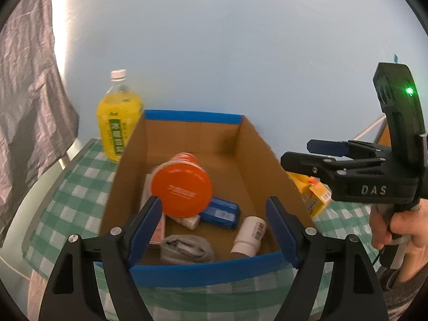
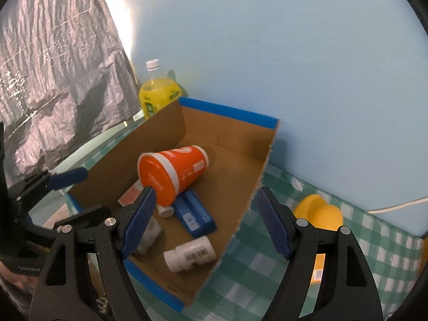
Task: Organize objects
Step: 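Move both grippers back toward the yellow duck and yellow box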
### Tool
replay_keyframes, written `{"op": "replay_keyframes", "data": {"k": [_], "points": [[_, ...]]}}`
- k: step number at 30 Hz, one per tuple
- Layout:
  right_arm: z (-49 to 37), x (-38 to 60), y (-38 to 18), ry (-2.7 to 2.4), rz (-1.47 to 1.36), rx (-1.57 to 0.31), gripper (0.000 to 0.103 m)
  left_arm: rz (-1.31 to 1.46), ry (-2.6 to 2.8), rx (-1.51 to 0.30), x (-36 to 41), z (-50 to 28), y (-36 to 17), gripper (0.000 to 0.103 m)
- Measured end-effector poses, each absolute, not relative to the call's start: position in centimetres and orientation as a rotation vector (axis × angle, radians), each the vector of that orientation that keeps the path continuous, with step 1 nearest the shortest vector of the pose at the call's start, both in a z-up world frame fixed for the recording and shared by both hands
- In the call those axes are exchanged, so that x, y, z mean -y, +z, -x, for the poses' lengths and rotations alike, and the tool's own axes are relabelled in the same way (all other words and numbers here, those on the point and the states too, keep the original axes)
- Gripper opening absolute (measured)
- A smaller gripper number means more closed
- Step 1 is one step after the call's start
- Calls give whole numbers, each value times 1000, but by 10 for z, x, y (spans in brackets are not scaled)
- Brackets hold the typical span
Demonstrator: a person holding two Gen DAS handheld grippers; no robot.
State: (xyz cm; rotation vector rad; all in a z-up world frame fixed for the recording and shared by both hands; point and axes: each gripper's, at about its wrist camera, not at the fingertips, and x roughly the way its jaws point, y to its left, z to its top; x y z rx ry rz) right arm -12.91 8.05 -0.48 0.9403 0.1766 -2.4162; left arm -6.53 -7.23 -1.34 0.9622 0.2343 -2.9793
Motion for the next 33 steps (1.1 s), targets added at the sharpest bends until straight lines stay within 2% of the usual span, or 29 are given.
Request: {"op": "replay_keyframes", "data": {"k": [18, 33], "points": [[134, -177, -18, -2558, -1029, -90, 77, -1018, -3111, -112, -4, 87, -6, 84], [145, -241, -62, -2631, -1201, -23, 77, -1104, -3210, -12, -70, 105, -13, 84]]}}
